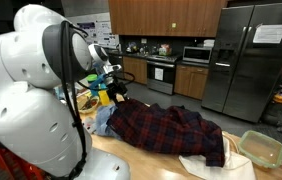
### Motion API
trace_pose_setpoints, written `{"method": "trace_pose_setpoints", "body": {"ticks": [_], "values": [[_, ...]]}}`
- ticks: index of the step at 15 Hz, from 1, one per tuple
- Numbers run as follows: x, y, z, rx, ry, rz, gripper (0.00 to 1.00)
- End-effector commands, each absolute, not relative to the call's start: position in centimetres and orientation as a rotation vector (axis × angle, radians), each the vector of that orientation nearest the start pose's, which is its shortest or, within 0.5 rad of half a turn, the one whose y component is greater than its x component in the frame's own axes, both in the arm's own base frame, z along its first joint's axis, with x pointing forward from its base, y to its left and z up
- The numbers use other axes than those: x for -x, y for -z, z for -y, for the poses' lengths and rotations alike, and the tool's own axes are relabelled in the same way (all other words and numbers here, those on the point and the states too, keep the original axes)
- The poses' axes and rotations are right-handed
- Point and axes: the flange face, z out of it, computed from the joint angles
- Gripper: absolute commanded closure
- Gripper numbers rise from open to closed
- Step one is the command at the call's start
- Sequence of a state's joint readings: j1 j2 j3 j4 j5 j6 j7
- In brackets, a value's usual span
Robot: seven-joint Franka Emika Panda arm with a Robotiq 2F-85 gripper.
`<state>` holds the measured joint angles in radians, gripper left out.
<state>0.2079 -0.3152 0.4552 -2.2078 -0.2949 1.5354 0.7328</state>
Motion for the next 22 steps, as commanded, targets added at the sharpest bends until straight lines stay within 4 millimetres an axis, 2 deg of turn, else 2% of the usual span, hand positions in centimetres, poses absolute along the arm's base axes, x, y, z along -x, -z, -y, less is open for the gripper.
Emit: {"method": "trace_pose_setpoints", "body": {"ticks": [1, 6, 12, 18, 22], "values": [[-31.8, -49.6, -26.3, -2.573, -0.014, 0.115, 0.00], [-31.4, -48.9, -26.8, -2.566, -0.049, 0.166, 0.00], [-33.2, -46.8, -25.9, -2.541, -0.100, 0.326, 0.00], [-34.1, -45.9, -27.8, -2.490, -0.203, 0.368, 0.00], [-35.5, -45.3, -27.7, -2.396, -0.323, 0.422, 0.00]]}}
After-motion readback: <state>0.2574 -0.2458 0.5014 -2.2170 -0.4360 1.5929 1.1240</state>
